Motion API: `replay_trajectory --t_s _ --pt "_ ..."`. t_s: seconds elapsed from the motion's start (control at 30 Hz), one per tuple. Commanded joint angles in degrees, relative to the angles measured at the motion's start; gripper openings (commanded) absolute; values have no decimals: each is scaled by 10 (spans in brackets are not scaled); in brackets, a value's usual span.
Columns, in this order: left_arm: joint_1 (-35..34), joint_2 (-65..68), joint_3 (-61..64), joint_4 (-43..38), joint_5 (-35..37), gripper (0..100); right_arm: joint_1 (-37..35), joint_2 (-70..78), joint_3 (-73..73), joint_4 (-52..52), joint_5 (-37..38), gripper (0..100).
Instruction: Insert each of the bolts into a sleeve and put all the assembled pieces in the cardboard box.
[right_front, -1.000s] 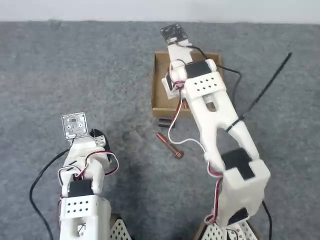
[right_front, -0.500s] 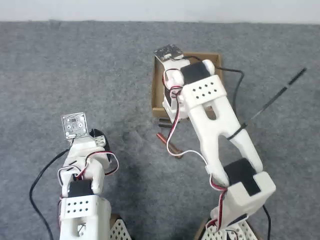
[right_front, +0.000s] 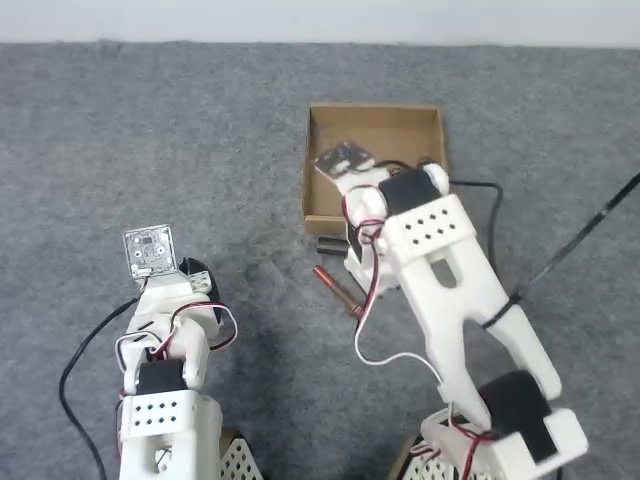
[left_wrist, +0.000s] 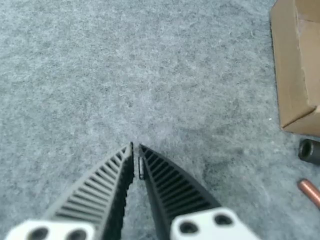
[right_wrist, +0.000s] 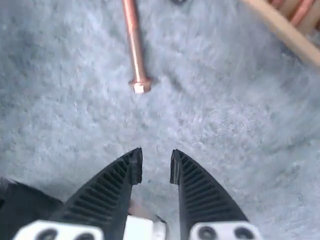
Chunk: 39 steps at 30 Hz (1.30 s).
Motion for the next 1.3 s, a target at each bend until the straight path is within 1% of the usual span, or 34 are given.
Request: replay_trajectory --t_s 0.0,0.27,0.4,0.5,0.67,0.87,1.2,1.27 --pt "-3 0 -7 6 -9 11 -22 -36 20 -7 109 74" --pt "-3 0 -7 6 -9 11 -36 -35 57 -102 226 77" --pt "-3 0 -7 6 -9 11 -42 -35 90 -144 301 80" --pt "-3 0 -7 6 -9 11 -57 -34 120 -169 330 117" --pt "-3 0 -7 6 -9 11 -79 -34 149 -245 338 129" --pt "-3 0 -7 6 -9 11 -77 22 113 -288 341 109" --pt "-3 0 -7 5 -9 11 -67 173 -32 -285 341 112" --pt "-3 0 -7 5 -9 11 -62 193 -58 -284 354 112"
